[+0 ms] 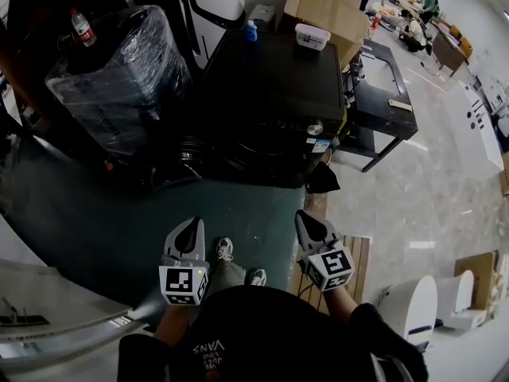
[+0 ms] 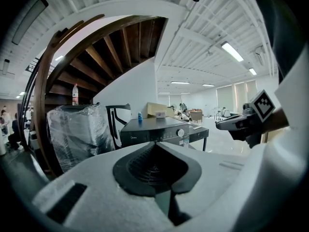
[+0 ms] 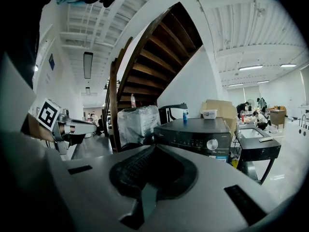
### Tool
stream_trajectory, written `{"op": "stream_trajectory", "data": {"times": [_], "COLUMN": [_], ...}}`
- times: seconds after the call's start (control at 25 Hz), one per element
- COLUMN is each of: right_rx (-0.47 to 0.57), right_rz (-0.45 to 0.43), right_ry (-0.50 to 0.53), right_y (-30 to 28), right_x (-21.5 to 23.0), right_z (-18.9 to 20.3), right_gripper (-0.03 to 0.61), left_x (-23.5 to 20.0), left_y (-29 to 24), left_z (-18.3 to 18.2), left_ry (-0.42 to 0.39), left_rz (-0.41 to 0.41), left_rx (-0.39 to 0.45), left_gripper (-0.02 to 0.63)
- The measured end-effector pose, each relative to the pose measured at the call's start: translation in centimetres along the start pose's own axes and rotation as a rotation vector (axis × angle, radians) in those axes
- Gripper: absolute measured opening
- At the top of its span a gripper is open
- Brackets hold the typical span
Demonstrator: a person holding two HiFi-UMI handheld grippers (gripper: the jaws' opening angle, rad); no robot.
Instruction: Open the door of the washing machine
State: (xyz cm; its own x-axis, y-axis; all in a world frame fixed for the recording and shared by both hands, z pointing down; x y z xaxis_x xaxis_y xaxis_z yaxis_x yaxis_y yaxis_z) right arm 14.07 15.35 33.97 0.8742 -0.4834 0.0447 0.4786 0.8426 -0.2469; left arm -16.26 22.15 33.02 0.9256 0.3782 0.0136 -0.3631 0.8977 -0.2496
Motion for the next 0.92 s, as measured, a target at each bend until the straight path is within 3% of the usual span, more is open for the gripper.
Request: {"op": "stream_trajectory", "data": {"times": [0.92], "right_rx": [-0.048], "right_rz": [-0.030], "right_ry": [-0.005], "right_y": [-0.5], "right_x": [-0.8], "right_z": [0.6], "right_gripper": [0.005], "left_x": [0.1], "left_y": [0.0], "left_z": [1.2], "left_ry": [0.030], "left_rz": [0.010], "left_rx": [-0.014], "left_gripper": [0.017]}}
Point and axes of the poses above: the fingertips, and each gripper's own axes: y backward along the fingers, x to its right, z out of its underside, the point moved 9 cm from there along y, backward along the fingers, and after that the axes turned 10 degrees about z, right-handed, at the moved point
